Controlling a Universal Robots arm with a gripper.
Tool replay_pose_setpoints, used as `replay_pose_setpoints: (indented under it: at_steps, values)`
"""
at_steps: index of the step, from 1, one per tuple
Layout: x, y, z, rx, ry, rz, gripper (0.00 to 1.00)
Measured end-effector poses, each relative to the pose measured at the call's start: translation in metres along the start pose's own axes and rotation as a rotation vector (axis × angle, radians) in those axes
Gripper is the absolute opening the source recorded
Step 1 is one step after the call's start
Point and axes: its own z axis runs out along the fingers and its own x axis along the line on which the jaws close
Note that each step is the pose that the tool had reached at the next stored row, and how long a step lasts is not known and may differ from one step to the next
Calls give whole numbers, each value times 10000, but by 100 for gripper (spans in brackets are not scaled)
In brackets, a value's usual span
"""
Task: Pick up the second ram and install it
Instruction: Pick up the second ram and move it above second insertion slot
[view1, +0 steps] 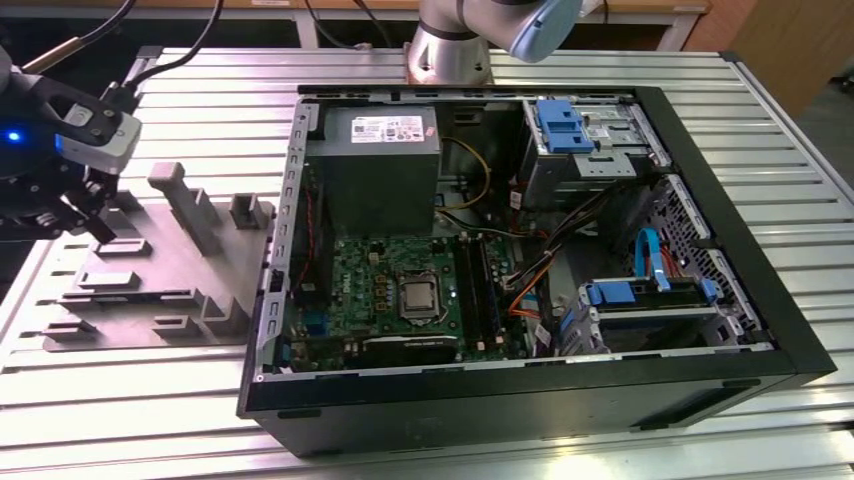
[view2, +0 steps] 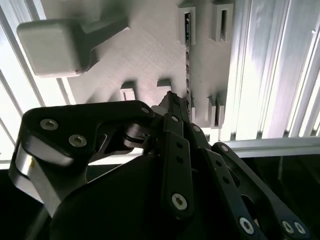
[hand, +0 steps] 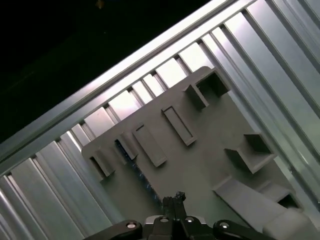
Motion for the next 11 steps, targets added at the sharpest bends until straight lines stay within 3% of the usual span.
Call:
replay_pose_setpoints:
  at_steps: [11]
  values:
    - [1, -2, 39, -60, 89, -2008, 10]
